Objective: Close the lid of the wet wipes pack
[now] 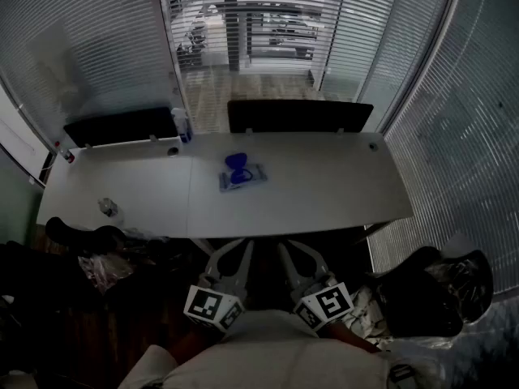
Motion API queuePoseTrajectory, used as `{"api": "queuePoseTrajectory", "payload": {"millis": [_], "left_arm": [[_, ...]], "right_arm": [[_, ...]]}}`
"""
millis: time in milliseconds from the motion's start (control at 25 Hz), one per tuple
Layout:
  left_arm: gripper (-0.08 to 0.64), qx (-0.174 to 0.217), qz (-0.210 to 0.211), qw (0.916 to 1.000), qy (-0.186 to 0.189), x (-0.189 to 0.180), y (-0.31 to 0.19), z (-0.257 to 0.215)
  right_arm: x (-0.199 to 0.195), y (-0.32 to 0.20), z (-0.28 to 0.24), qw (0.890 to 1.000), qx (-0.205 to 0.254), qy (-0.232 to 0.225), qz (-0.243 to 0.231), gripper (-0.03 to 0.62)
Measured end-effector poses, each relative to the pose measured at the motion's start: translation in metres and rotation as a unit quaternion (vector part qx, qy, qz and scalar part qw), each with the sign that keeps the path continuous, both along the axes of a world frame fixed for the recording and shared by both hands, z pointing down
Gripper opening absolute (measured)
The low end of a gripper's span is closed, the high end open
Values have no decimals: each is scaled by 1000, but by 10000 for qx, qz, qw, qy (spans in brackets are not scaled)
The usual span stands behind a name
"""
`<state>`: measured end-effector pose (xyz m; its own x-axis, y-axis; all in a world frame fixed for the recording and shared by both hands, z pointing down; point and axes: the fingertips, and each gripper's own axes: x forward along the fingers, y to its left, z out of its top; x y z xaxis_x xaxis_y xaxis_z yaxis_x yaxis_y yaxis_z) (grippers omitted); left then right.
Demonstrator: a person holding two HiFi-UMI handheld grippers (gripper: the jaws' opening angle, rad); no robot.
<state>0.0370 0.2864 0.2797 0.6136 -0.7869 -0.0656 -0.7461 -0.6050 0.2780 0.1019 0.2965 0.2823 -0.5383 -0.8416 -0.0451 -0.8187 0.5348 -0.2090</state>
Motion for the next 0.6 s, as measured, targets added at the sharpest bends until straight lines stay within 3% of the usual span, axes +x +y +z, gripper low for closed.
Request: {"api": "queuePoseTrajectory", "payload": {"millis": [240, 600], "left_arm": [[3, -9, -14, 10000, -5, 11, 1, -1], [2, -50, 12, 10000, -42, 31, 5, 0]], "right_arm": [[15, 1, -7, 9993, -30, -367, -31, 0], [35, 6, -8, 9989, 6, -477, 29, 0]]}}
